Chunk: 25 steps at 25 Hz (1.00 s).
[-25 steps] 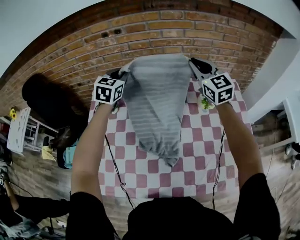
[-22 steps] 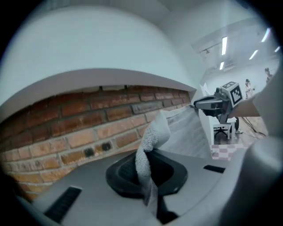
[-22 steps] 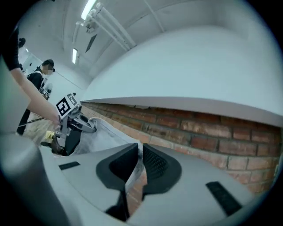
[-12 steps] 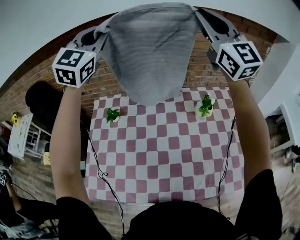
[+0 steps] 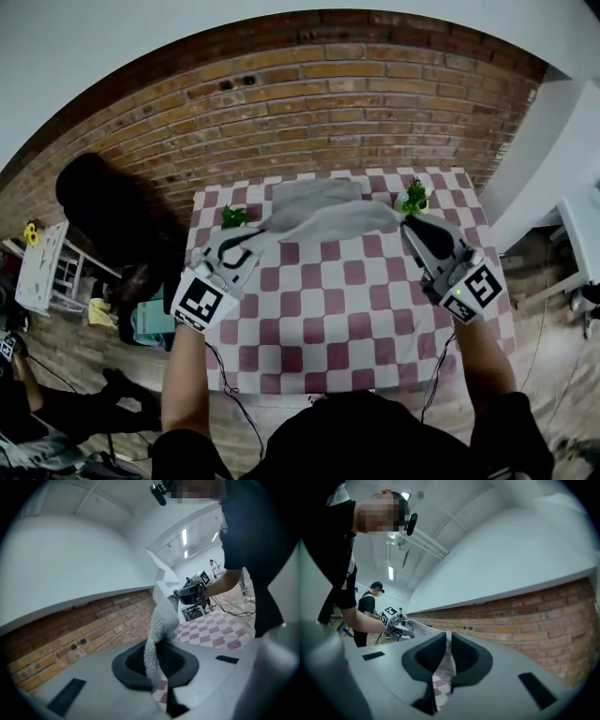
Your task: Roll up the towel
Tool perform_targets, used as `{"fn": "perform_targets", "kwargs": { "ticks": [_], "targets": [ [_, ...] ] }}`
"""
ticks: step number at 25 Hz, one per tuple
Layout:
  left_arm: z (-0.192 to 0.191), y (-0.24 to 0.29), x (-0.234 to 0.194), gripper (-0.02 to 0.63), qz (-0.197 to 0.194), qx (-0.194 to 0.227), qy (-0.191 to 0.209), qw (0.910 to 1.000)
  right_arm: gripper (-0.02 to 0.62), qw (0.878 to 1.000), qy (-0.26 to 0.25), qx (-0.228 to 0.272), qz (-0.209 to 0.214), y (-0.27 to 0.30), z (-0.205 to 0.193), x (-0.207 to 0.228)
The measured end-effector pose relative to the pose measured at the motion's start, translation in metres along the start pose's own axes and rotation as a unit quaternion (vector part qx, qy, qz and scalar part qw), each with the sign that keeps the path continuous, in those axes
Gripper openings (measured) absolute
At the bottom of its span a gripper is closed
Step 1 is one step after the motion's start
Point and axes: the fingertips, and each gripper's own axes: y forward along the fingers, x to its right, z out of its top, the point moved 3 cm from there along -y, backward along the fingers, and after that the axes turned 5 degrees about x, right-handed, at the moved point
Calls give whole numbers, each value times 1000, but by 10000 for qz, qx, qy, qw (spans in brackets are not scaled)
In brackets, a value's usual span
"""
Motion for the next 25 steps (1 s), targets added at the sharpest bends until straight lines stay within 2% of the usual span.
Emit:
{"fn": "perform_targets", "kwargs": {
  "ticks": [4, 6, 8, 12, 16, 20, 25],
  "targets": [
    [-53, -34, 77, 12, -129, -300, -625, 9975, 37, 9901, 1081, -232, -869, -68, -74, -58],
    [-75, -46, 110, 12, -137, -428, -936, 9946, 37, 9816, 1408, -466, -1201, -99, -102, -86],
    [-93, -57, 141, 12, -204, -613, -1131, 9915, 37, 9768, 1529, -770, -1285, -122, -123, -113],
    [-114, -79, 190, 12, -197, -751, -1650, 9832, 37, 9742, 1628, -1101, -1113, -150, -139, -150],
    [-122, -98, 231, 12, -79, -938, -1966, 9759, 37, 9743, 1668, -1259, -836, -176, -143, -173],
    [-122, -116, 267, 12, 98, -1084, -2131, 9710, 37, 9753, 1554, -1498, -474, -202, -143, -196],
    [-109, -137, 321, 12, 107, -1209, -2231, 9672, 37, 9765, 1540, -1486, -247, -242, -137, -225]
  ]
}}
